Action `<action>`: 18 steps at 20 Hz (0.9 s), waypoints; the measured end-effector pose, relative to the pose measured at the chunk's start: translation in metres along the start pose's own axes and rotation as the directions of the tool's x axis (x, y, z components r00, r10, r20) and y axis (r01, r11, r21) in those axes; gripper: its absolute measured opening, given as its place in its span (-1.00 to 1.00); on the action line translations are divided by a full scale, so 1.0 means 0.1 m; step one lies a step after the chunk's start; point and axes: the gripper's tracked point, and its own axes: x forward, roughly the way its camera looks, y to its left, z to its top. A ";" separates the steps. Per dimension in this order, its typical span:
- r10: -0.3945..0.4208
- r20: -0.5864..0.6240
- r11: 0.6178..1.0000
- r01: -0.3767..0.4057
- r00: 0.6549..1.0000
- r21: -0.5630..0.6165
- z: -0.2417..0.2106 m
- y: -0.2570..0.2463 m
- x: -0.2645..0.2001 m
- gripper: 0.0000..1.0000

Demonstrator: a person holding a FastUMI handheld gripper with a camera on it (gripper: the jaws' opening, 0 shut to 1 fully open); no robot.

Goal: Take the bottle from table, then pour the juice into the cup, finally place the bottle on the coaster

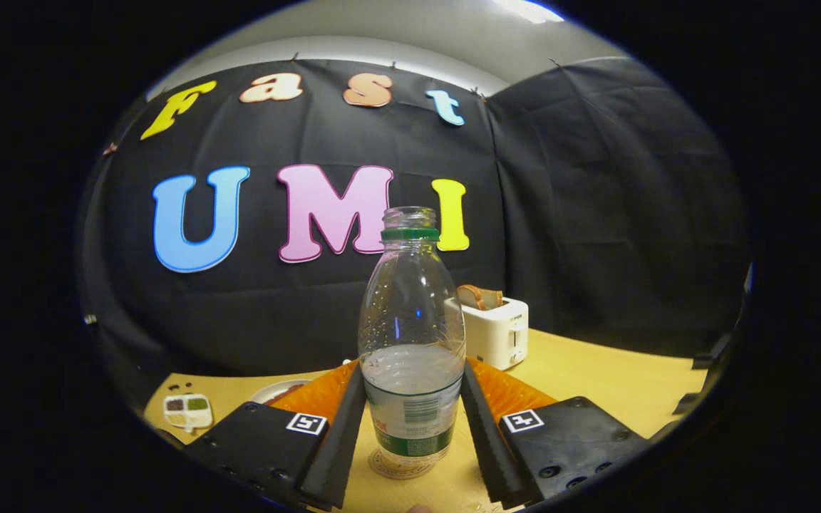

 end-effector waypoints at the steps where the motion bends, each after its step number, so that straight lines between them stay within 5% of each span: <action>1: -0.005 0.009 1.000 0.005 1.000 -0.027 -0.05 0.05 0.06 0.48; 18: -0.056 -0.070 0.996 0.050 0.996 -0.077 -1.22 0.37 0.51 0.49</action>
